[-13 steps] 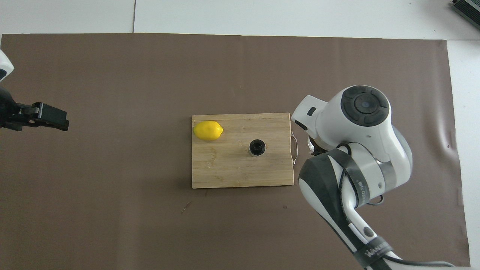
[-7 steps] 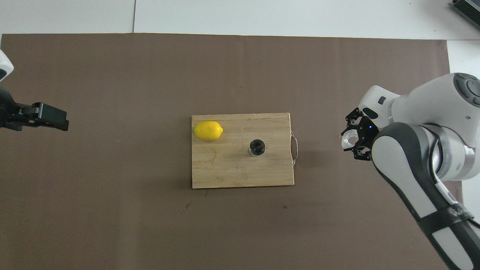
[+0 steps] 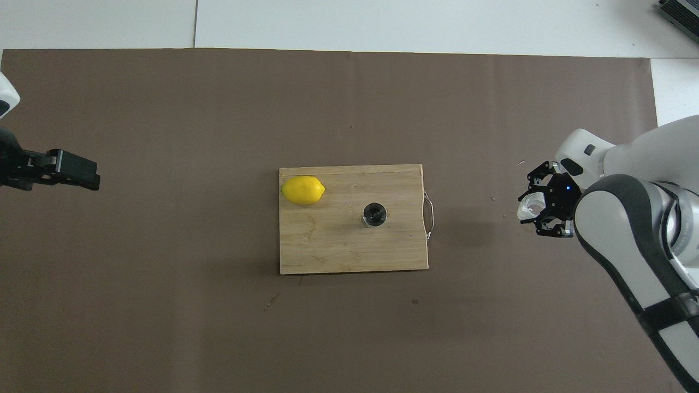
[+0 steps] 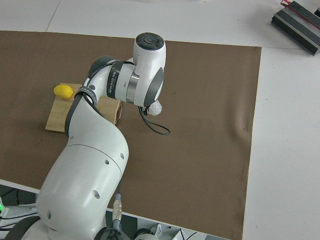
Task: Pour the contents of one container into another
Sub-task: 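Carry the white cup with the right gripper beside the board and lower it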
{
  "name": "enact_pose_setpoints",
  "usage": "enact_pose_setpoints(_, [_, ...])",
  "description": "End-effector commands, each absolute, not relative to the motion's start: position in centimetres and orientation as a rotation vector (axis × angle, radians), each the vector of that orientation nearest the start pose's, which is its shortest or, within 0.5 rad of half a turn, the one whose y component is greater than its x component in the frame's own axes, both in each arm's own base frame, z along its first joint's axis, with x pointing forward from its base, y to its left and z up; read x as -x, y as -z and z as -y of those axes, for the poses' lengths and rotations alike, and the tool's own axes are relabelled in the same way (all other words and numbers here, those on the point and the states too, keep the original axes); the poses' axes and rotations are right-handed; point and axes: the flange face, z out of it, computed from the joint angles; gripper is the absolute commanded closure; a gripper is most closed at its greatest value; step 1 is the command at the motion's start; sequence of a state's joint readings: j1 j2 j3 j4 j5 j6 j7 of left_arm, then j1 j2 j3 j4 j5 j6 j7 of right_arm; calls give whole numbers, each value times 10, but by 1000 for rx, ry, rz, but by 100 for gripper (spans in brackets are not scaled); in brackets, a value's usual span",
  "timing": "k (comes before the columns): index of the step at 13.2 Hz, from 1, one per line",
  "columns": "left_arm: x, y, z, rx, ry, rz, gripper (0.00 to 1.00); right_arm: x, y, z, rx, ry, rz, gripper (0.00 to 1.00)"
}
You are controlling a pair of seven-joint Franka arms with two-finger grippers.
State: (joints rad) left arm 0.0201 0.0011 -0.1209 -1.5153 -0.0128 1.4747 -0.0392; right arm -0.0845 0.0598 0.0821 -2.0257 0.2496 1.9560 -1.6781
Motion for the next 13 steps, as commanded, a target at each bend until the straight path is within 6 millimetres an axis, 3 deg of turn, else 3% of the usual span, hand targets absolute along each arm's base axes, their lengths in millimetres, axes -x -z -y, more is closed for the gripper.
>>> enact_pose_setpoints(1, [-533, -642, 53, 3133, -74, -89, 0, -541, -412, -9, 2052, 179, 2004, 100])
enact_pose_setpoints(4, [-533, -642, 53, 3131, -74, -88, 0, -532, -395, 20, 2013, 290, 1925, 100])
enact_pose_setpoints(7, [-533, -642, 53, 3131, -74, -88, 0, -519, -370, 61, 1965, 338, 1919, 100])
enact_pose_setpoints(11, [-533, -642, 53, 3133, -74, -89, 0, -520, -331, 77, 1919, 462, 1834, 100])
enact_pose_setpoints(13, [-532, -643, 53, 3131, -74, -88, 0, -519, -324, 76, 1920, 470, 1822, 100])
